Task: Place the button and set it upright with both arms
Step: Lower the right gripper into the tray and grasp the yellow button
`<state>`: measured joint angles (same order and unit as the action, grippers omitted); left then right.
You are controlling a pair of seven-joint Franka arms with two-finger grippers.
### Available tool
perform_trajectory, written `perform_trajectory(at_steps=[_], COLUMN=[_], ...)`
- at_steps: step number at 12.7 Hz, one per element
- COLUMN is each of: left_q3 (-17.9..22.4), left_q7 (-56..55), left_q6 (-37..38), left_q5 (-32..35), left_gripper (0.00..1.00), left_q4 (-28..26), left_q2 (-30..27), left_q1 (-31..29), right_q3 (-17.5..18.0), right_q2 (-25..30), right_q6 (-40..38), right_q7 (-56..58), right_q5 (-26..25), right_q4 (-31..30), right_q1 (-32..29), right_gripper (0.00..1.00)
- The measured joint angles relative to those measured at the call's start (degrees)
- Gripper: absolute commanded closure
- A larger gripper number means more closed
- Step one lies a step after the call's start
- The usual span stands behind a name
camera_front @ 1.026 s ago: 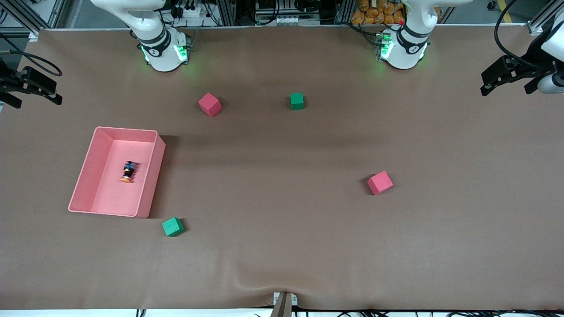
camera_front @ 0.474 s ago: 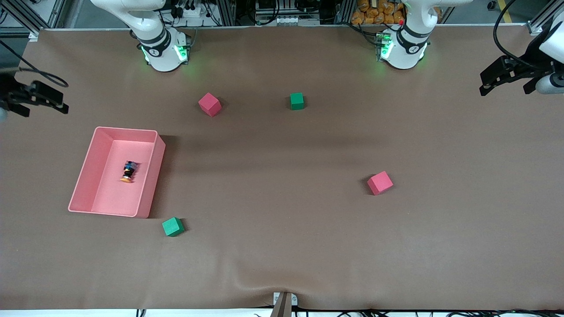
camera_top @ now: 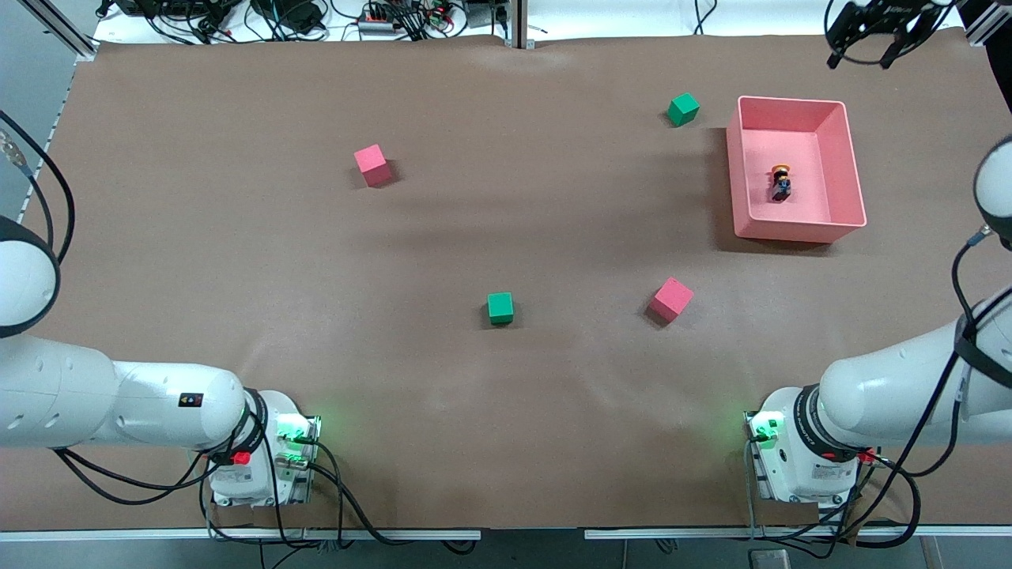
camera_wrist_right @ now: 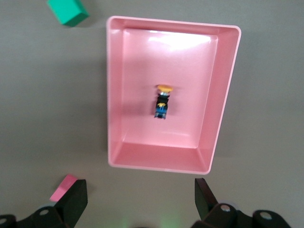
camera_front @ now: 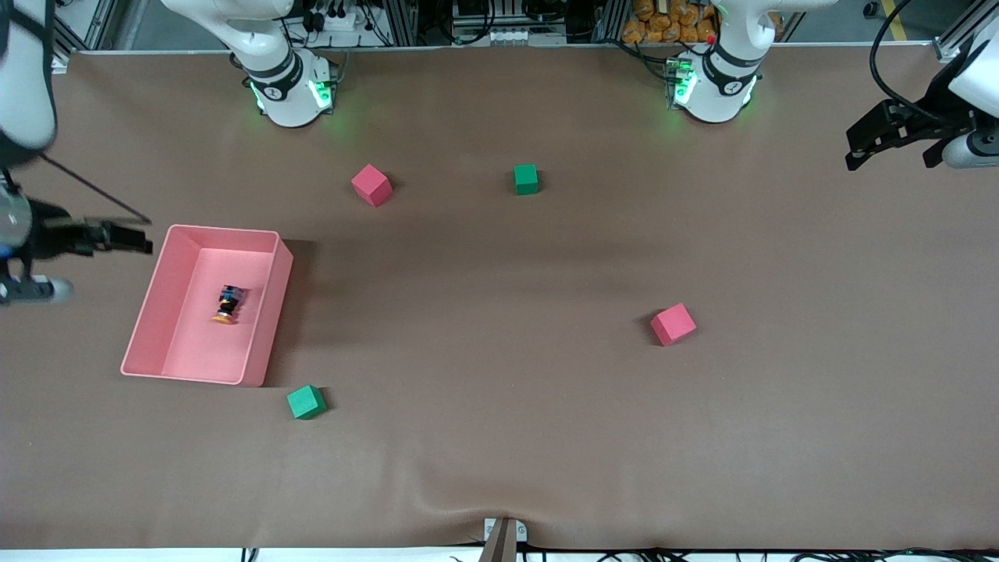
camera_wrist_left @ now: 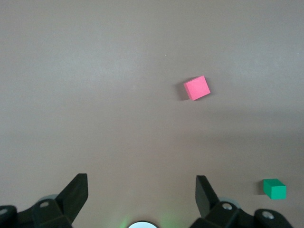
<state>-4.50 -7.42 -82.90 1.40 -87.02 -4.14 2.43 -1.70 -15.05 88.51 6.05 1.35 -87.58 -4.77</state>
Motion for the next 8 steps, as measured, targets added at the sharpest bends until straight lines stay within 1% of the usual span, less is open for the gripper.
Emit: perform_trajectory(at_steps=[2, 3, 5, 8], left_q3=[0.0, 0.0, 0.0, 0.0], left_q7=[0.0, 0.0, 0.0, 0.0], left_q6=[0.0, 0.0, 0.0, 0.0], left_q5=[0.0, 0.0, 0.0, 0.0], left_gripper=[0.0, 0.0, 0.0, 0.0], left_q4=[0.0, 0.0, 0.0, 0.0], left_q2=[0.0, 0.0, 0.0, 0.0], left_q1=[0.0, 0.0, 0.0, 0.0], right_q3=[-0.1, -0.1, -0.2, -0.2], right_q2=[-3.0, -3.4, -3.5, -3.7], right_q6=[4.7, 7.6, 14.7, 28.5], right_q7=[0.0, -0.1, -0.3, -0.1], right_q5=[0.0, 0.1, 2.1, 5.0], right_q4=[-1.5, -3.8, -10.7, -22.4], right_q1=[-1.1, -1.4, -2.8, -5.0], right_gripper=[0.0, 0.0, 0.0, 0.0])
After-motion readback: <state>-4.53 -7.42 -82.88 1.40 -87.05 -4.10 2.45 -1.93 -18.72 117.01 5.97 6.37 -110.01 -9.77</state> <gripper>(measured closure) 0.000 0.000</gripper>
